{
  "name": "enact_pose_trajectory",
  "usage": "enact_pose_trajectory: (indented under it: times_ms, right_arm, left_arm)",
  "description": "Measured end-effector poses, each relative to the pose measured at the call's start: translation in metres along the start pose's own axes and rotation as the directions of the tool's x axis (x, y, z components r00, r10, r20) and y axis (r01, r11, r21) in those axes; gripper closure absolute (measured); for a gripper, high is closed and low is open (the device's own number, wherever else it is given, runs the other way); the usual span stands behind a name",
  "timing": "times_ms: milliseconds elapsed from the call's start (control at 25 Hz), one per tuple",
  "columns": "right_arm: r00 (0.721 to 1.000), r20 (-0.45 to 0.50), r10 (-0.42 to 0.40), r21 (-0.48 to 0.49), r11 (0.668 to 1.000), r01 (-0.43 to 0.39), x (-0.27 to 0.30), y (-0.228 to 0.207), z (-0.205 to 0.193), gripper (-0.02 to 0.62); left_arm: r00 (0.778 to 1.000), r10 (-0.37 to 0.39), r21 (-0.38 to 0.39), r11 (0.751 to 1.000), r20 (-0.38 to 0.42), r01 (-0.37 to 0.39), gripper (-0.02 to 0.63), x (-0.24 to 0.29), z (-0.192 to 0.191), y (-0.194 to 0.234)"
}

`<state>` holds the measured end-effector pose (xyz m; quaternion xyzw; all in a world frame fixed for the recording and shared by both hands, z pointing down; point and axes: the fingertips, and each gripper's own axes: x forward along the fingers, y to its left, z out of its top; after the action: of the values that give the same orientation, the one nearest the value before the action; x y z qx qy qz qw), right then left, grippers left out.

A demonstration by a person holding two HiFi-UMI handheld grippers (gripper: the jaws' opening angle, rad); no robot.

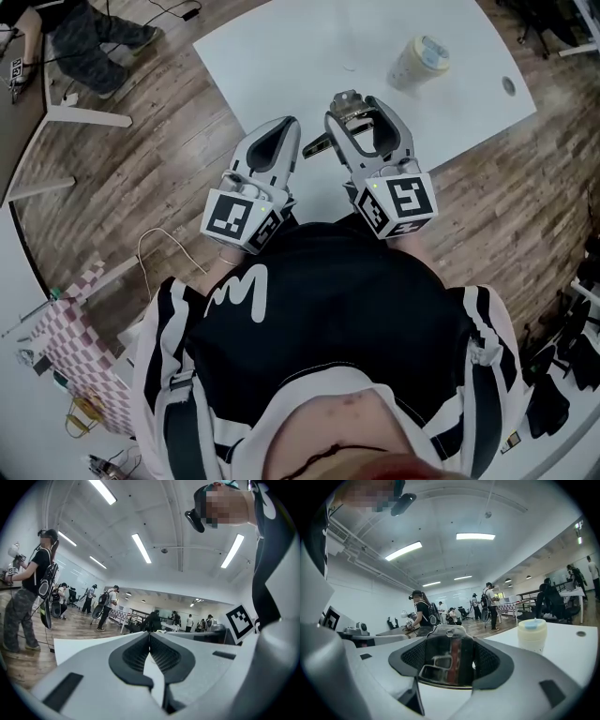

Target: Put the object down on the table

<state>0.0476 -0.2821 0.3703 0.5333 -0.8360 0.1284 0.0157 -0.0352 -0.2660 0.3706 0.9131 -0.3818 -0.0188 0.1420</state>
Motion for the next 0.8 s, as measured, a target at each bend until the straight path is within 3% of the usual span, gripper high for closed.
enact_pose_trajectory:
  times_ms: [160,320,600,800]
  right_arm:
    - [1.000,-0.014,0.028,-0.020,0.999,-0.028,0.005,-0.002,0.000,0.299]
    - [1.000,-0.020,0.005,-0.033,0.999,-0.006,0.012,-0.011,-0.010,0.300]
    - [0.996,-0.076,-0.040,-0.096,0.995,0.033,0.023,-0.031,-0.050,0.300]
    - [0.989,-0.143,-0.043,-0.075,0.997,0.032,0.028,-0.038,-0.081,0.300]
  left_arm:
    - [0.999,0.039,0.003,0.999,0.009,-0.039,0.600,-0.001,0.003,0.005]
    - [0.997,0.077,-0.023,0.997,0.019,-0.076,0.601,-0.002,0.001,0.012]
    - [0.993,0.116,-0.034,0.993,-0.012,-0.116,0.600,-0.008,-0.014,0.013]
    - [0.989,0.148,-0.059,0.987,-0.016,-0.149,0.600,-0.012,-0.021,0.019]
